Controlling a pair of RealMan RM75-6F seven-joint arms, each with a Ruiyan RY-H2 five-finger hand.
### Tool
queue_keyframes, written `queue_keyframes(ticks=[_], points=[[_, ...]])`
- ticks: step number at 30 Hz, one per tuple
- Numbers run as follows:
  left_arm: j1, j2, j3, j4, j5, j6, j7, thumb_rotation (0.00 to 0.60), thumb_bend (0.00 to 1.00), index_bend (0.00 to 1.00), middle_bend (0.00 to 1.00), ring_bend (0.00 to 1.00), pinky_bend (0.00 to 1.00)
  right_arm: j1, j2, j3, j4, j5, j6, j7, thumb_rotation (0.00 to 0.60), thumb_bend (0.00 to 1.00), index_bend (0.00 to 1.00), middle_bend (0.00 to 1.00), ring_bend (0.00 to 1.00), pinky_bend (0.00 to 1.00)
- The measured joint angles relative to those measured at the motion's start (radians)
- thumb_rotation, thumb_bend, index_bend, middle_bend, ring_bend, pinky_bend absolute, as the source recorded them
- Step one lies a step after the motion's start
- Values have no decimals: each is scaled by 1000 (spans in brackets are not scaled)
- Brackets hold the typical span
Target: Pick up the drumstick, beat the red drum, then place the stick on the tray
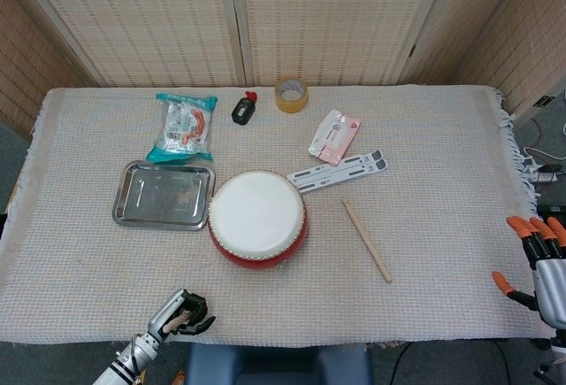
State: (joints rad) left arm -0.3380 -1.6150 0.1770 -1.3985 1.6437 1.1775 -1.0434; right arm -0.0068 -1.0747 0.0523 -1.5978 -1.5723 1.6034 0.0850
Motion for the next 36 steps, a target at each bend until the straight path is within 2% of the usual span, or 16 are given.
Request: queue_keyframes(ticks=[6, 14, 21, 23, 29, 32, 36], points=[[2, -20, -10, 19, -11, -1, 41, 600, 331, 925, 974, 905, 990, 0, -2, 1, 3, -1, 1, 3, 600, 224, 142, 138, 22, 17], [5, -35, -29, 24, -31, 6, 87, 600, 338, 996, 1000, 991, 1000, 0, -5, 2, 7, -2, 5, 6, 600, 224, 142, 138, 22, 17], [9, -34, -48, 24, -52, 9, 124, 600, 529, 1000, 1000, 1000, 1000, 4, -5, 4, 8, -4, 2, 7, 600, 224, 142, 138, 22, 17], [9, -25, -57, 19, -53, 17, 133, 600, 556, 1000, 1000, 1000, 1000, 5, -5, 4, 9, -6, 1, 7, 600, 224, 142, 138, 22, 17], [-17, 42, -108, -8, -52, 38, 197, 600, 601, 1000, 1000, 1000, 1000, 13, 3, 12, 9, -9, 0, 4, 600, 224, 142, 137, 22, 17], [-37, 82, -140, -14, -55, 40, 266, 600, 601, 1000, 1000, 1000, 1000, 17, 13, 19, 4, -16, 9, -7, 600, 224, 142, 137, 22, 17], [-67, 132, -195, -17, -78, 37, 422, 600, 600, 1000, 1000, 1000, 1000, 24, 33, 31, -10, -27, 23, -23, 600, 224, 142, 138, 22, 17]])
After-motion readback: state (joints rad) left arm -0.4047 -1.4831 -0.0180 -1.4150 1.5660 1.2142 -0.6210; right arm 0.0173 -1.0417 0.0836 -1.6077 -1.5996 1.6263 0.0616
